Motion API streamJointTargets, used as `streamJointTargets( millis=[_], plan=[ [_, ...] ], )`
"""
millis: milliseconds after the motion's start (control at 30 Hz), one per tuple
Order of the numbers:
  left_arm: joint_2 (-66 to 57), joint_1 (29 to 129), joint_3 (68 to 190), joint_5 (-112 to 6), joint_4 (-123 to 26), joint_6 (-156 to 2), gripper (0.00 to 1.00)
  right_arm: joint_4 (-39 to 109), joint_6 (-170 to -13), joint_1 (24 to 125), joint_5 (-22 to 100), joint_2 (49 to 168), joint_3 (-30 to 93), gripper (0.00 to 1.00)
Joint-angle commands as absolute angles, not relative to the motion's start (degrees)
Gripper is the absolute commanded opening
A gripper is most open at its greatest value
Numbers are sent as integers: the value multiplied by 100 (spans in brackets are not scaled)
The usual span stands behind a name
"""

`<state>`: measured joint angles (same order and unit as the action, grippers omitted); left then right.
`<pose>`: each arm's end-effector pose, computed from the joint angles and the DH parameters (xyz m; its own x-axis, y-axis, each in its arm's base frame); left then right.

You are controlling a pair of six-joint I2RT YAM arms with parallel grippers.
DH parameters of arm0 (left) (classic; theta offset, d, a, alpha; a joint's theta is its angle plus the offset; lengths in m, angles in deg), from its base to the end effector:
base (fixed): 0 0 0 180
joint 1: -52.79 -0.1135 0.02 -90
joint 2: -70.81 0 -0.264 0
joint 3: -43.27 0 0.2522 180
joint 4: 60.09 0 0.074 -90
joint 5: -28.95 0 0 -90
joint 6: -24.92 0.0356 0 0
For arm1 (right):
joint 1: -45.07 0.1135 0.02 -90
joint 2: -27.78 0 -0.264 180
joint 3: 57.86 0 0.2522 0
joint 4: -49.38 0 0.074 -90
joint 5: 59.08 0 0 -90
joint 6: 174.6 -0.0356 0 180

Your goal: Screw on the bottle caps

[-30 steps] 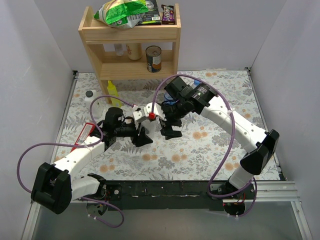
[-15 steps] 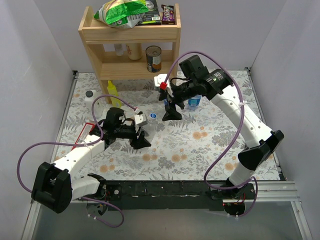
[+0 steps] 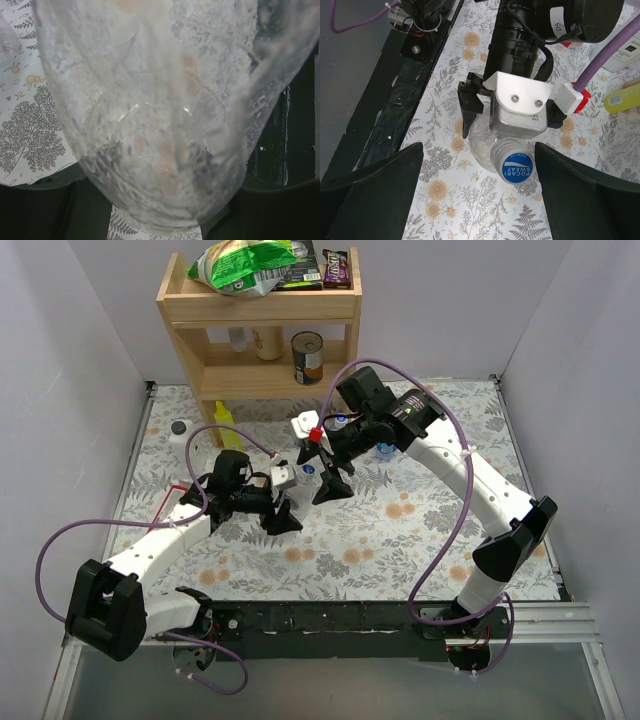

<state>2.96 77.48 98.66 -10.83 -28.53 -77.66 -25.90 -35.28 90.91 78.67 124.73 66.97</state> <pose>0.2033 -0.1236 0.2364 -0.7838 0.2070 -0.5855 0.6134 0.4053 -0.6778 0.2188 0.2631 0.4214 0.2962 -0.4269 -0.8544 -0.9308 -0.3294 -0.1582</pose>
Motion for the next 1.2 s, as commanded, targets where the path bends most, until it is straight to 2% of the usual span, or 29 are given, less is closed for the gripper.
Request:
streamJointTargets(
  millis=[0,400,1167],
  plan=[
    [410,7732,10027,-1077,-2998,-7896,0,-2757,-3389,9112,7865,12499,6691,98],
    [490,7635,9834,-1236,-3666,-8494,0,-2907,-3661,9086,7302,12218,6278,96],
    [551,7591,9684,-1227,-3746,-8293,0,-3689,-3846,8761,6916,12261,6356,91]
  ],
)
